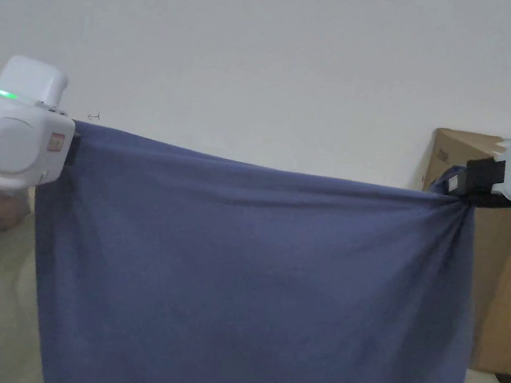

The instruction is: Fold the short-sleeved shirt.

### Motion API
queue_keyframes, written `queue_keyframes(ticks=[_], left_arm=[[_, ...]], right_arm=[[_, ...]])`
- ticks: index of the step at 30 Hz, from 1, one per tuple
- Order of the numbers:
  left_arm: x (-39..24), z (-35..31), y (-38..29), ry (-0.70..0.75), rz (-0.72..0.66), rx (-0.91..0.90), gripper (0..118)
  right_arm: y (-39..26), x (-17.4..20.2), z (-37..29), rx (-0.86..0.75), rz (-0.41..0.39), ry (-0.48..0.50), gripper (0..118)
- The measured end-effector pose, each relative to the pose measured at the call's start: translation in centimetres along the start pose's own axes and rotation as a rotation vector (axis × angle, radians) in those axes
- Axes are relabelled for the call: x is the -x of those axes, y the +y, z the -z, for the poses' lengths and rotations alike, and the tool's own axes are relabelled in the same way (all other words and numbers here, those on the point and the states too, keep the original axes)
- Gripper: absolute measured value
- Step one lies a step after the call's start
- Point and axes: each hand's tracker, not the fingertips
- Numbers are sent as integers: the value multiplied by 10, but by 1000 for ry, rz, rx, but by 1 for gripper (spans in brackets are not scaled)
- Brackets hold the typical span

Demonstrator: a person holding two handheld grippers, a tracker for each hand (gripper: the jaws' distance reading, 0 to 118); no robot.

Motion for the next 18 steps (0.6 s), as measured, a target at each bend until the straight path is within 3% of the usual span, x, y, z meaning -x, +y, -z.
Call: queue_keyframes(ticks=[4,7,10,18], left_arm=[[14,8,24,0,-28,-26,1],[18,25,49,11,-34,-31,1],[17,43,71,44,3,-57,1],[21,117,119,38,-55,-58,1]], right_arm=[[25,1,3,-44,33,16,7],[47,4,16,-68,109,35,7],[67,13,33,-69,103,22,7],[120,9,84,-95,126,22,7]])
